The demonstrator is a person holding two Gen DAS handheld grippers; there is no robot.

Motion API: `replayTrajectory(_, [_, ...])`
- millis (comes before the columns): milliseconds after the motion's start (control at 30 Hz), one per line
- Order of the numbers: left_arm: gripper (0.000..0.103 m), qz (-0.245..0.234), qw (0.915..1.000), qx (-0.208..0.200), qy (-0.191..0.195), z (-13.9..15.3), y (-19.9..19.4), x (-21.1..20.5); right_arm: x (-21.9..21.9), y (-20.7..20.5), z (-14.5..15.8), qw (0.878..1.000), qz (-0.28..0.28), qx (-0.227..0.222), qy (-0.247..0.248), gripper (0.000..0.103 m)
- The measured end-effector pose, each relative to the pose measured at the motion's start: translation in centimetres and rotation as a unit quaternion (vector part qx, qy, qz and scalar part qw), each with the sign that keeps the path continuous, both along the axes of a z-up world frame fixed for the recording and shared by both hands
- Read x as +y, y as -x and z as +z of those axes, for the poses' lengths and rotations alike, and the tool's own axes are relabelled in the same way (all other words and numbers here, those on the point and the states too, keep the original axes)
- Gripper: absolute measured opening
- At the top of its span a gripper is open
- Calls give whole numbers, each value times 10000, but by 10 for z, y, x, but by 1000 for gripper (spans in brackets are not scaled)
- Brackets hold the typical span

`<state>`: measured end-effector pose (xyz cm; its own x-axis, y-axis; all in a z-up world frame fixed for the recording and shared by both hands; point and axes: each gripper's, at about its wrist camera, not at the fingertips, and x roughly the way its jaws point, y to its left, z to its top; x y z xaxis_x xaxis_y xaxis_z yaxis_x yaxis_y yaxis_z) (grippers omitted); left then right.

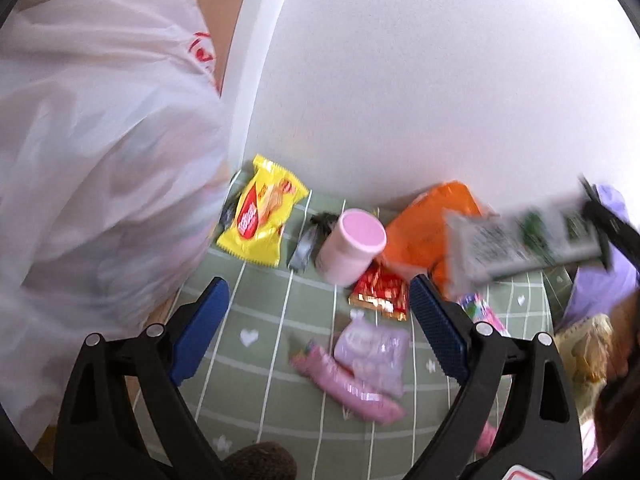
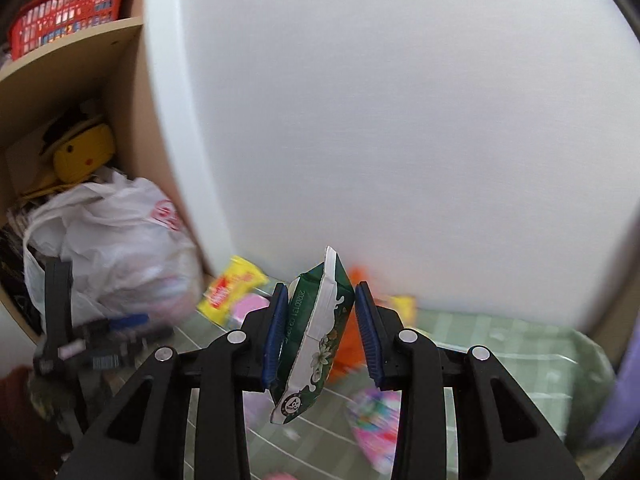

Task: Collect trash
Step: 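Grasp the yellow nabati wafer pack with the left tool while the right tool holds the carton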

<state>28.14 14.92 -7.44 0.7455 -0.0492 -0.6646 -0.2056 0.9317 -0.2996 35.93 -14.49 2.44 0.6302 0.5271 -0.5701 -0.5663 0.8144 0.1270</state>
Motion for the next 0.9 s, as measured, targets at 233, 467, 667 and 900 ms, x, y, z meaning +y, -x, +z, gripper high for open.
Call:
replayTrajectory(233, [76, 853, 9960, 241, 91, -35, -28, 14, -66, 6, -17, 9978, -622, 144, 150, 33])
replayTrajectory(467, [70, 1395, 9887, 542, -102, -62, -50, 26, -96, 3, -33, 9965, -758, 362, 48, 33])
replayTrajectory(667, [60, 1341, 9860, 914, -379, -84, -82, 23, -107, -5, -36, 9965, -713, 419, -108, 33])
replayTrajectory(900, [1, 1138, 9861, 1097, -514, -84, -88, 25, -108, -5, -31, 9969, -691, 359, -142, 33])
